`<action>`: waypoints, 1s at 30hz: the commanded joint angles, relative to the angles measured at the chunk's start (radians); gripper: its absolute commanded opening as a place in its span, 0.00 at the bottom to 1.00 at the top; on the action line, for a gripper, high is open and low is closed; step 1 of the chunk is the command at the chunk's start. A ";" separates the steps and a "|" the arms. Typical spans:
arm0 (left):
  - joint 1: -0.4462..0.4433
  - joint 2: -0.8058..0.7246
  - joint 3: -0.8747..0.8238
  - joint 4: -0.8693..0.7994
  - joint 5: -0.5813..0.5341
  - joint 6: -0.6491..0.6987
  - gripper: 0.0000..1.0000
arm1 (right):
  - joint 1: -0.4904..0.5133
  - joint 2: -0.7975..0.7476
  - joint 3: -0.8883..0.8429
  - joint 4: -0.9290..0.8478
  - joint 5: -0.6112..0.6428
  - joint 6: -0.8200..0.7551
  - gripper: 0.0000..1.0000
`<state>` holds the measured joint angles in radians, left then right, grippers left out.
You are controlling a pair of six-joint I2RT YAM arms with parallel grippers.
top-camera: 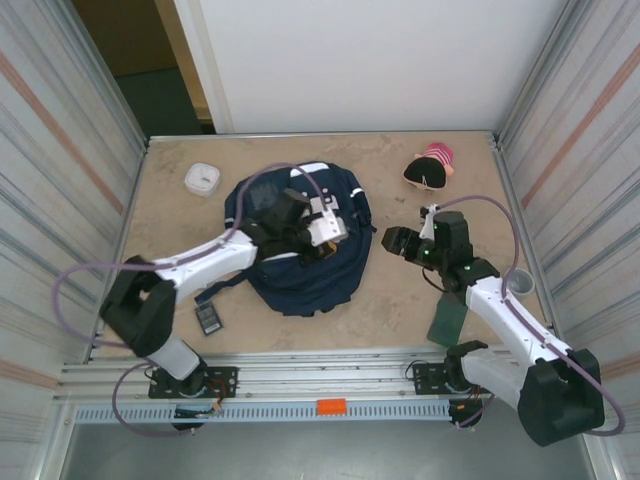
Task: Pack books, pencil case, and school supplies into a backpack
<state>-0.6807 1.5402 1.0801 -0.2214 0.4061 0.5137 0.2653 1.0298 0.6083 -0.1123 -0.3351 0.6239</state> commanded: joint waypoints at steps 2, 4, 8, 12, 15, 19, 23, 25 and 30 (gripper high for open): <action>0.087 -0.174 0.009 -0.031 0.361 0.045 0.02 | -0.041 0.103 0.123 -0.006 -0.227 -0.159 0.66; 0.118 -0.207 0.008 -0.076 0.430 0.092 0.01 | -0.048 0.177 0.188 -0.043 -0.290 -0.230 0.66; 0.163 -0.252 -0.021 -0.136 0.494 0.191 0.00 | -0.045 0.315 0.283 -0.041 -0.405 -0.284 0.66; 0.184 -0.289 -0.057 -0.130 0.503 0.236 0.00 | -0.006 0.416 0.344 -0.031 -0.454 -0.332 0.68; 0.197 -0.305 -0.072 -0.115 0.497 0.238 0.00 | 0.022 0.482 0.368 -0.032 -0.487 -0.349 0.69; 0.204 -0.307 -0.072 -0.109 0.494 0.232 0.01 | 0.060 0.551 0.378 -0.043 -0.560 -0.359 0.70; 0.204 -0.302 -0.068 -0.108 0.488 0.222 0.01 | 0.077 0.590 0.388 -0.067 -0.642 -0.362 0.69; 0.204 -0.302 -0.068 -0.106 0.480 0.218 0.01 | 0.077 0.588 0.387 -0.099 -0.689 -0.357 0.64; 0.205 -0.305 -0.084 -0.065 0.444 0.192 0.01 | 0.079 0.526 0.342 -0.088 -0.713 -0.339 0.39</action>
<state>-0.4835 1.2842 0.9852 -0.4129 0.8185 0.7105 0.3336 1.6035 0.9630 -0.1761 -0.9638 0.2874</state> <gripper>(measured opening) 0.096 0.404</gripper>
